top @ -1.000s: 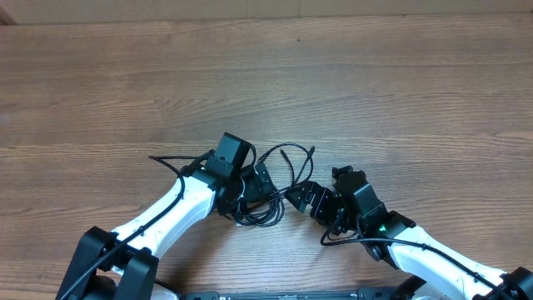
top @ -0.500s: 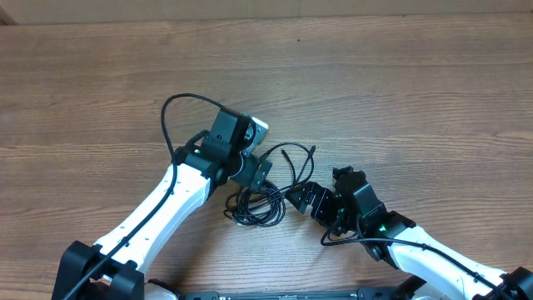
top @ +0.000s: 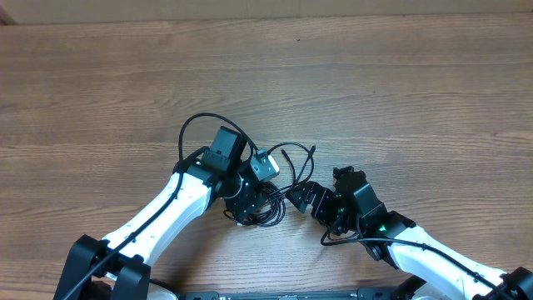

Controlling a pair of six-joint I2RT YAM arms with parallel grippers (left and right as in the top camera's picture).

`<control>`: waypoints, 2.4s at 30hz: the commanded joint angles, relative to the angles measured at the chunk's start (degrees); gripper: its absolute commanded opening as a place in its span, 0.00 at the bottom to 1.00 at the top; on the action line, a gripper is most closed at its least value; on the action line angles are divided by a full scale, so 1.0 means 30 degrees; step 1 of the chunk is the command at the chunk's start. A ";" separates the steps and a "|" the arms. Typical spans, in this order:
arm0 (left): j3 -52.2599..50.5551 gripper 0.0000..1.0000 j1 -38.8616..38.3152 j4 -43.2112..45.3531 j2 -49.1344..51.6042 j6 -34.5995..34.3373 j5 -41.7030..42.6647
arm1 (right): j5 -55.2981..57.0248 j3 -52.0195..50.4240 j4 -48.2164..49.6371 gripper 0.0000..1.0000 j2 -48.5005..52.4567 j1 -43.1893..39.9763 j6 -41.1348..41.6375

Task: Untangle cables

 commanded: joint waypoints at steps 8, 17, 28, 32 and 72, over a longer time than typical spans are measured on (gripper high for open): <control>-0.1902 0.68 0.0095 0.3308 0.0160 0.0568 0.0386 | 0.0291 -0.0036 0.0117 1.00 0.0000 -0.0124 -0.0080; -0.2980 0.65 0.0233 0.4677 0.0160 0.0554 0.0306 | 0.0342 -0.0036 0.0109 1.00 0.0000 -0.0124 -0.0087; -0.4080 0.62 0.1341 0.6608 0.0160 -0.2025 0.0736 | 0.0342 -0.0036 0.0124 1.00 0.0000 -0.0124 -0.0080; -0.4087 0.60 0.1326 0.6586 0.0160 -0.2025 0.1865 | 0.0342 -0.0036 0.0124 1.00 0.0000 -0.0124 -0.0080; -0.3249 0.04 0.1311 0.8335 0.0153 -2.4086 0.0022 | -0.4182 0.0984 0.3249 0.72 -0.0066 -0.0102 -0.2849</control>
